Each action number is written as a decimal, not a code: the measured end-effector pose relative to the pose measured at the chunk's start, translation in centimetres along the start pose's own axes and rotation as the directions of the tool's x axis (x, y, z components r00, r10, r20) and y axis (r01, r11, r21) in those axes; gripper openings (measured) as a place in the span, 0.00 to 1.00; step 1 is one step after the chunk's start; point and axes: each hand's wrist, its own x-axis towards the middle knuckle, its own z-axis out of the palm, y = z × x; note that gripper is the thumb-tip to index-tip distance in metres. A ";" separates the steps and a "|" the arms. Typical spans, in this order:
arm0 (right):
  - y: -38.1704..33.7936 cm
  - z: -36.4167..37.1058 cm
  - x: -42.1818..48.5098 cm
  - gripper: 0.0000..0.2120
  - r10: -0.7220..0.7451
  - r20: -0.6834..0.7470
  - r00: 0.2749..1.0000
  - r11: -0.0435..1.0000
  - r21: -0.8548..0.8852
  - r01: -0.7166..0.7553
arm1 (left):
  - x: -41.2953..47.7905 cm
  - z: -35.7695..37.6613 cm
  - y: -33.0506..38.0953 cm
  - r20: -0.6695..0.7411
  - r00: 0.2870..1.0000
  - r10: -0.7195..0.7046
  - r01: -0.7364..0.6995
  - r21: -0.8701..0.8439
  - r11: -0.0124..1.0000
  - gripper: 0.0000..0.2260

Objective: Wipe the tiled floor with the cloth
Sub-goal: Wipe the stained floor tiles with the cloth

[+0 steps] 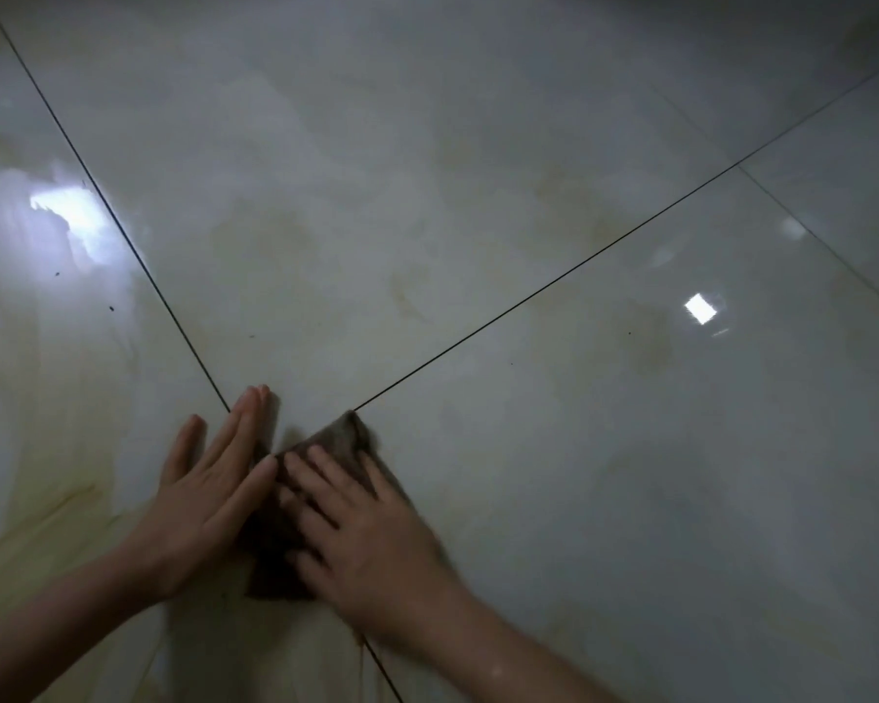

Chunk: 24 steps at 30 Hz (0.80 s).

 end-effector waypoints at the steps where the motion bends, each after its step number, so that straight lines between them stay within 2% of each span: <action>1: 2.1 -0.7 -0.3 0.25 -0.090 0.024 0.996 0.996 -0.001 0.090 | 0.0 -0.1 0.0 0.003 1.000 0.002 -0.002 -0.009 1.000 0.37; 2: 4.5 -1.5 -0.6 0.25 -0.128 0.028 0.991 0.992 -0.009 0.128 | 0.1 -0.2 0.0 0.010 1.000 0.003 -0.002 -0.019 1.000 0.37; 3: 7.0 -2.4 -0.7 0.26 -0.087 0.017 0.996 0.996 -0.013 0.087 | 0.1 -0.2 0.0 0.020 1.000 0.005 -0.005 -0.026 1.000 0.37; 5: 11.4 -3.8 -0.8 0.25 0.162 -0.063 0.985 0.987 -0.009 -0.163 | 0.1 -0.2 -0.1 0.038 0.999 0.011 -0.010 -0.029 1.000 0.35; 6: 12.7 -4.2 -0.7 0.25 0.325 -0.111 0.939 0.946 0.013 -0.325 | 0.2 -0.2 -0.1 0.039 0.999 0.011 -0.009 -0.039 0.999 0.35; 8: 12.5 -4.0 0.2 0.25 0.631 -0.167 0.757 0.774 0.070 -0.630 | 0.3 -0.4 -0.2 0.030 1.000 0.001 0.002 -0.087 0.996 0.33; 9: 11.1 -3.5 1.1 0.25 0.732 -0.176 0.658 0.678 0.103 -0.727 | 0.3 -0.5 -0.1 0.026 1.000 -0.003 0.006 -0.118 0.993 0.32; 10: 9.0 -2.8 2.1 0.26 0.784 -0.172 0.597 0.619 0.134 -0.774 | 0.3 -0.7 0.1 0.020 1.000 -0.009 0.012 -0.154 0.988 0.31; 11: 6.3 -1.9 2.8 0.26 0.776 -0.166 0.608 0.630 0.146 -0.763 | 0.3 -0.9 0.2 0.006 1.000 -0.024 0.025 -0.191 0.981 0.30; 13: 0.2 -0.3 3.1 0.27 0.623 -0.179 0.761 0.781 0.098 -0.617 | 0.1 -1.5 0.5 -0.039 0.998 -0.051 0.041 -0.214 0.976 0.30; 15: -4.6 0.7 2.2 0.26 0.442 -0.184 0.878 0.896 0.036 -0.443 | -0.5 -1.8 0.7 -0.111 0.994 -0.018 0.009 -0.085 0.996 0.32; 18: -5.7 0.9 -0.6 0.25 0.302 -0.090 0.949 0.952 0.080 -0.295 | -1.5 -2.1 0.7 -0.123 0.992 0.025 -0.017 0.067 0.998 0.33; 21: -0.1 -0.6 -4.7 0.24 0.204 -0.060 0.977 0.979 0.044 -0.201 | -2.2 -2.5 0.3 -0.021 0.995 0.092 -0.088 0.159 0.983 0.33; 22: 3.1 -1.2 -6.2 0.23 0.251 -0.088 0.964 0.968 0.032 -0.249 | -2.2 -2.6 0.2 0.014 0.992 0.128 -0.128 0.211 0.969 0.32; 23: 6.6 -2.0 -7.7 0.22 0.361 -0.116 0.925 0.932 0.063 -0.356 | -2.3 -2.7 0.2 0.040 0.986 0.160 -0.165 0.257 0.952 0.32; 24: 10.2 -2.9 -9.1 0.23 0.506 -0.129 0.853 0.862 0.111 -0.495 | -2.3 -2.9 0.2 0.056 0.980 0.191 -0.199 0.294 0.935 0.31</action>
